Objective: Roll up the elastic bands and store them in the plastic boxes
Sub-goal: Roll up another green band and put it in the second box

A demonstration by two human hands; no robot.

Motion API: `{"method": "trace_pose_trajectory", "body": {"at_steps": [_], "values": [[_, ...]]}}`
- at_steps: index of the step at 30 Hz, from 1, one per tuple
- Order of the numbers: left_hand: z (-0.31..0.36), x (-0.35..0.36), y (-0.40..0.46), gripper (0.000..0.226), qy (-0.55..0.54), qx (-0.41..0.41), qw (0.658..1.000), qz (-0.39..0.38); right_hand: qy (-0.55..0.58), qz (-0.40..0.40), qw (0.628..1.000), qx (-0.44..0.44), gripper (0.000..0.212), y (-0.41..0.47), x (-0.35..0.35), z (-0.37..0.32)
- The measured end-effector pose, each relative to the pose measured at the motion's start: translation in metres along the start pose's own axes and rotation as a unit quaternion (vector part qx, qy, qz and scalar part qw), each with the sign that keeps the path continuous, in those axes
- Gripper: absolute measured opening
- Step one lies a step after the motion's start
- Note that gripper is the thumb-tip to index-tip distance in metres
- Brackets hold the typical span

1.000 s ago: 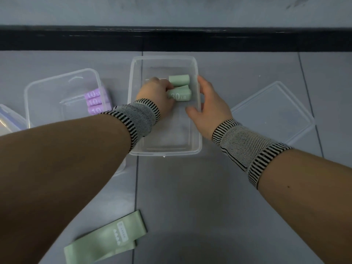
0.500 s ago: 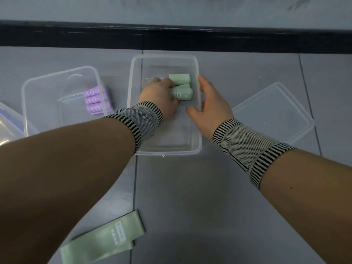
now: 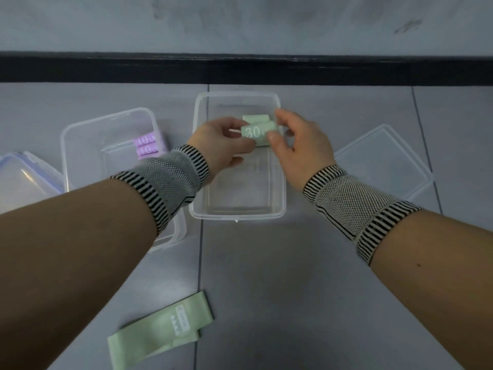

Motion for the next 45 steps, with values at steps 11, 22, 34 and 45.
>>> {"method": "trace_pose_trajectory", "body": {"at_steps": [11,22,34,45], "values": [[0.005,-0.003,-0.024,0.015,-0.161,-0.047,0.984,-0.054,0.173,-0.097,0.979,0.054,0.032,0.002,-0.008,-0.011],[-0.024,0.0,0.032,0.02,-0.02,-0.051,0.99,0.13,-0.051,0.002,0.999,0.018,0.048,0.006,0.006,0.005],[-0.035,0.005,0.042,0.025,0.139,0.057,0.969,0.197,-0.031,0.008,0.999,0.035,0.055,0.008,0.022,0.013],[-0.03,0.013,0.046,0.034,0.348,0.096,0.925,0.121,-0.026,-0.002,0.999,0.032,0.055,0.007,0.024,0.015]]}}
Point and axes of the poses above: each hand's wrist, its own y-axis towards the middle knuckle, its own x-axis out of the palm, z = x × y, the point moved 6 cm from there along y, towards the middle knuckle, and after that the axes turned 8 degrees about -y, right-handed, at the moved point
